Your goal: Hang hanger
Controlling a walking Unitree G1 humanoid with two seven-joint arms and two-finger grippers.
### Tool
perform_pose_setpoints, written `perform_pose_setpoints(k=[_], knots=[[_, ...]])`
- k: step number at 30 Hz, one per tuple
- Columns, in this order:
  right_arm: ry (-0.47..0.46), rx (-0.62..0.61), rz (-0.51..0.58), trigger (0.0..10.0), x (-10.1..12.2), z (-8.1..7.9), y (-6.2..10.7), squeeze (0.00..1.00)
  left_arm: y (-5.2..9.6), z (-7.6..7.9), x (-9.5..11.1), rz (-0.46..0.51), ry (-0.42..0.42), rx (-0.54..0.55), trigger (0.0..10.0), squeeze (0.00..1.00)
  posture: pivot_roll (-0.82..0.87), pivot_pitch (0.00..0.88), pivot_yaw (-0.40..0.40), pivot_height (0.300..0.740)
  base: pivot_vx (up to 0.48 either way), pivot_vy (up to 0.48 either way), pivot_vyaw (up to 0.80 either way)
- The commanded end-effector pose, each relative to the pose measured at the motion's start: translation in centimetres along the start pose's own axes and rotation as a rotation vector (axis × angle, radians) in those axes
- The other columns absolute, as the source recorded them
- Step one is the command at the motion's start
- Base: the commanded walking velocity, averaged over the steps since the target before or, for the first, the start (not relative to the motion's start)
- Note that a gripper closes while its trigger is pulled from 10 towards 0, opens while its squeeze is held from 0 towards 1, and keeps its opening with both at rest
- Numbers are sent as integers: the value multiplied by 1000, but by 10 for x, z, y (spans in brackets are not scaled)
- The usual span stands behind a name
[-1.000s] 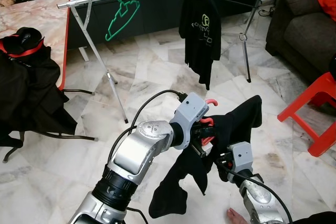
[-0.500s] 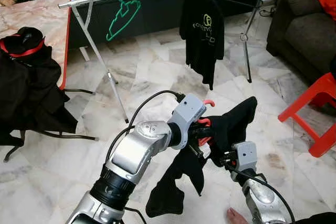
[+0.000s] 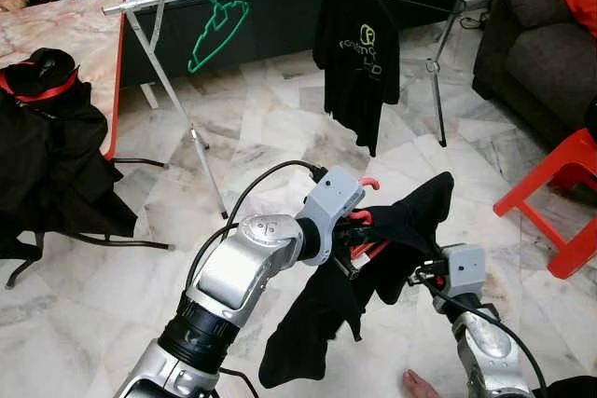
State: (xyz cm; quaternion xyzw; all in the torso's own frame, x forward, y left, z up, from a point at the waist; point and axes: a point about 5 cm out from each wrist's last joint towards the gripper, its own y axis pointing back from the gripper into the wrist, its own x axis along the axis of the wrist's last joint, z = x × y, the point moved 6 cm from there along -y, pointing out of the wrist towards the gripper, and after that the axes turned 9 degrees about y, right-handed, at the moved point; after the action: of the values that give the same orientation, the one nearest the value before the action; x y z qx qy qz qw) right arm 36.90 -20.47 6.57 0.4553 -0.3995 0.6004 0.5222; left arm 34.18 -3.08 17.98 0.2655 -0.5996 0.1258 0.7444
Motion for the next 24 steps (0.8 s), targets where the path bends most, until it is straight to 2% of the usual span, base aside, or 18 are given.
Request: perform_pose_setpoints(k=[1, 3, 4, 5, 8, 13, 16, 20, 21, 24], knots=[[-1, -77, 37, 0, 9, 20, 0, 0, 3, -2, 1, -4, -24, 12, 10000, 0, 18, 188, 41, 740, 0, 0, 0], [-2, -112, 69, 0, 19, 30, -1, 0, 5, -6, -4, -28, -52, 24, 10000, 0, 19, 190, 43, 740, 0, 0, 0], [-2, -112, 69, 0, 19, 30, -1, 0, 5, -6, -4, -28, -52, 24, 10000, 0, 19, 190, 43, 740, 0, 0, 0], [-7, -133, 93, 0, 26, 38, -2, 0, 8, -13, -12, -71, -107, 49, 10000, 0, 19, 191, 43, 740, 0, 0, 0], [13, -166, 122, 0, 37, 52, -3, 0, 15, -24, -28, -151, -195, 71, 10000, 0, 17, 192, 43, 740, 0, 0, 0], [49, -210, 143, 0, 49, 73, -1, 0, 26, -31, -39, -199, -230, 55, 10000, 0, 12, 194, 42, 740, 0, 0, 0], [62, -220, 129, 0, 47, 80, 1, 0, 34, -30, -40, -192, -229, -3, 10000, 0, 9, 195, 40, 740, 0, 0, 0], [76, -223, 84, 0, 38, 86, 4, 0, 55, -27, -31, -132, -249, -132, 10000, 0, 14, 198, 35, 740, 0, 0, 0], [77, -224, 74, 0, 36, 87, 6, 0, 65, -24, -29, -113, -248, -197, 10000, 0, 13, 200, 35, 740, 0, 0, 0], [71, -223, 61, 0, 33, 87, 7, 0, 77, -21, -27, -88, -235, -257, 10000, 0, 10, 200, 33, 740, 0, 0, 0]])
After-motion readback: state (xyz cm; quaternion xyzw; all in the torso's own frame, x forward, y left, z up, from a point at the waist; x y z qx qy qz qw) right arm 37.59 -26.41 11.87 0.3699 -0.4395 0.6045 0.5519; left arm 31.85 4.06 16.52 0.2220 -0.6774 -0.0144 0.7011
